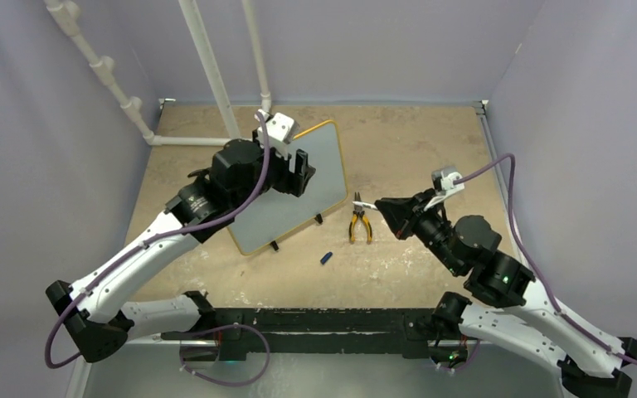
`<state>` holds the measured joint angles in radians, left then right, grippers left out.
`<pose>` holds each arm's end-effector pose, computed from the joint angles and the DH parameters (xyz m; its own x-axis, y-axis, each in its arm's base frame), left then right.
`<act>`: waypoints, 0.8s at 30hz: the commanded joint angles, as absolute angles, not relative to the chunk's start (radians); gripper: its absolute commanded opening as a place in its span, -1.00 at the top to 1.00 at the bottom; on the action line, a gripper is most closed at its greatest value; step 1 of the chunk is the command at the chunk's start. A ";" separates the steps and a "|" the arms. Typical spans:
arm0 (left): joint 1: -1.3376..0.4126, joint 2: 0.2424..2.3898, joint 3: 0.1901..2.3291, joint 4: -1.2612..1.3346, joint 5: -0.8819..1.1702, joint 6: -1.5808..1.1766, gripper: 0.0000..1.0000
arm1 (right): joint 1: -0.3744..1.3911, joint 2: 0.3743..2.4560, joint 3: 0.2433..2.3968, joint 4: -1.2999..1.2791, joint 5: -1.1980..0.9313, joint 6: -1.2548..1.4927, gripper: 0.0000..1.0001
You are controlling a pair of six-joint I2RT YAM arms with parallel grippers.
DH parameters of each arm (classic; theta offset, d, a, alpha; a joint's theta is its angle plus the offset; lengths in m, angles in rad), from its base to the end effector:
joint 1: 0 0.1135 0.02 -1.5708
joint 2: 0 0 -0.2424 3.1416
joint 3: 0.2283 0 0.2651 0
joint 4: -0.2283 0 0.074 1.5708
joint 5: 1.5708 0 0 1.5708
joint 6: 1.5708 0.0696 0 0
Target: Write a sentence on the whiteboard
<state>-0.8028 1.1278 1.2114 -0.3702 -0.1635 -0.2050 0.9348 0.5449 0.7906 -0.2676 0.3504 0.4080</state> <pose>0.2202 -0.2117 0.3735 -0.3147 0.0367 -0.9485 0.5487 0.8224 -0.1502 0.1308 0.1370 0.3571 -0.2309 0.3147 -0.9207 -0.5013 0.7725 0.3898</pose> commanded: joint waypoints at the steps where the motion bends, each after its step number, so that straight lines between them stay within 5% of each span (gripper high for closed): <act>1: -0.787 1.098 1.344 -0.480 -0.190 -0.109 -0.39 | 0.932 0.593 0.779 -0.154 0.298 0.407 1.00; 14: -0.415 1.001 1.296 -0.534 -0.251 -0.096 -0.44 | 0.945 0.695 0.718 0.243 0.147 0.429 1.00; 24: -0.391 0.764 1.039 -0.466 -0.548 -0.256 -0.34 | 1.198 0.988 0.765 0.597 0.370 0.344 1.00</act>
